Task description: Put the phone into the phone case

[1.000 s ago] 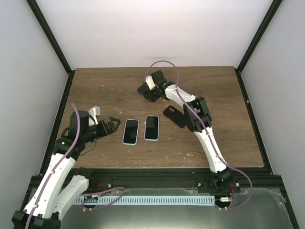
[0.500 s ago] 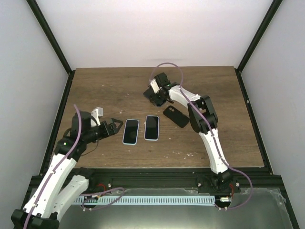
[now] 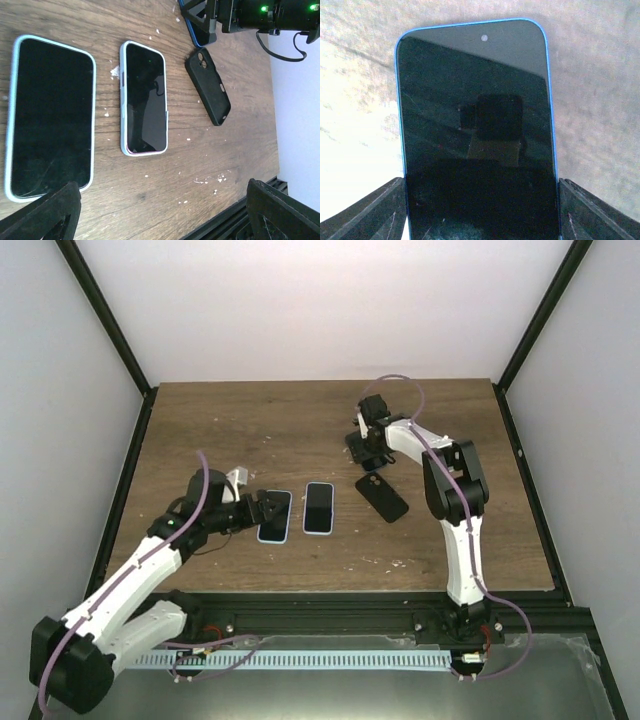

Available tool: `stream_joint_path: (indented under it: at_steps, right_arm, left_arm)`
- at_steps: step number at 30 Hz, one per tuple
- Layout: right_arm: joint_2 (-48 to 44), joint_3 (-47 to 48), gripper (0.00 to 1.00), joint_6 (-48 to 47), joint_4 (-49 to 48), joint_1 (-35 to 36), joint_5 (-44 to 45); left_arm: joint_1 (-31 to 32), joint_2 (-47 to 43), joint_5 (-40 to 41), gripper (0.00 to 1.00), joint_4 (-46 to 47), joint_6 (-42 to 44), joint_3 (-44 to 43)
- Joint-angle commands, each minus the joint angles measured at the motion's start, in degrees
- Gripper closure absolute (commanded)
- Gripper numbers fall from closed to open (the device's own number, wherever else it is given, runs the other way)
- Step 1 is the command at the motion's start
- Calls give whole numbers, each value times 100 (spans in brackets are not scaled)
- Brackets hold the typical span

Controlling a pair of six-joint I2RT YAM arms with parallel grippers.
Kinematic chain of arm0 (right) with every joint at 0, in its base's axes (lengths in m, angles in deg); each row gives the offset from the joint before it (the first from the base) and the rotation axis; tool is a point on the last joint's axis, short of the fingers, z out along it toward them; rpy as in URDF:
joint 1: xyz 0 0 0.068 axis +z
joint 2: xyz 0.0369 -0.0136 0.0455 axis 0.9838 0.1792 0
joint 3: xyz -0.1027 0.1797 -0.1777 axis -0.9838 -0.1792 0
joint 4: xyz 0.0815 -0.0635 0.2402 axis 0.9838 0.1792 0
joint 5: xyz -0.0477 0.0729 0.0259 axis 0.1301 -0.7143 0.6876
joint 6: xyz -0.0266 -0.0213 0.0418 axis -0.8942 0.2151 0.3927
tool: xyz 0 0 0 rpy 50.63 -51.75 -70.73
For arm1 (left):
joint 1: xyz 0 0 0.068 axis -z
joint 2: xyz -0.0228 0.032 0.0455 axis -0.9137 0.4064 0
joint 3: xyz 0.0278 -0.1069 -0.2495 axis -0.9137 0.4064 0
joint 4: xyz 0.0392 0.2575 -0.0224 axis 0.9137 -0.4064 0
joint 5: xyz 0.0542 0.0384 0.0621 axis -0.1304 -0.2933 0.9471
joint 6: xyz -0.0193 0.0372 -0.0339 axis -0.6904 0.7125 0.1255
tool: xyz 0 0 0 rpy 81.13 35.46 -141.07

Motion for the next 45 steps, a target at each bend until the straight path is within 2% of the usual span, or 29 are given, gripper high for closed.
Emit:
stream_joint_path:
  at_steps: [1, 5, 10, 17, 21, 25, 28, 32, 36, 45]
  right_arm:
    - [-424, -488, 35, 517, 289, 89, 201]
    - [-793, -1123, 35, 925, 366, 85, 172]
    - [-1428, -2155, 35, 1428, 37, 136, -586]
    - [-2175, -3255, 38, 1924, -153, 250, -1065]
    - [-2535, -3495, 39, 2000, -160, 256, -886]
    - [-2523, -3195, 39, 1852, 84, 239, -358]
    - [-2568, -3048, 39, 1797, 182, 64, -112]
    - [-2681, -3053, 40, 1734, 159, -372, -48]
    - [-2742, -3105, 40, 1725, 137, -658, -118]
    - [-2911, -3378, 41, 1628, 50, -1078, 30]
  left_arm:
    - [268, 376, -22, 9, 823, -173, 140]
    - [436, 758, -13, 10, 871, -119, 17]
    - [586, 994, -52, 9, 1221, -164, 43]
    - [1019, 1557, -26, 9, 1598, -294, -75]
    - [1245, 1923, 37, 10, 1640, -300, -286]
    - [1595, 2281, 78, 15, 2015, -444, -387]
    - [1964, 2779, 114, 26, 2233, -589, -651]
    - [2587, 3743, 348, 38, 2256, -520, -1276]
    - [2910, 4717, 214, 49, 2264, -608, -1942]
    - [3150, 5717, 376, 54, 2049, -715, -2559]
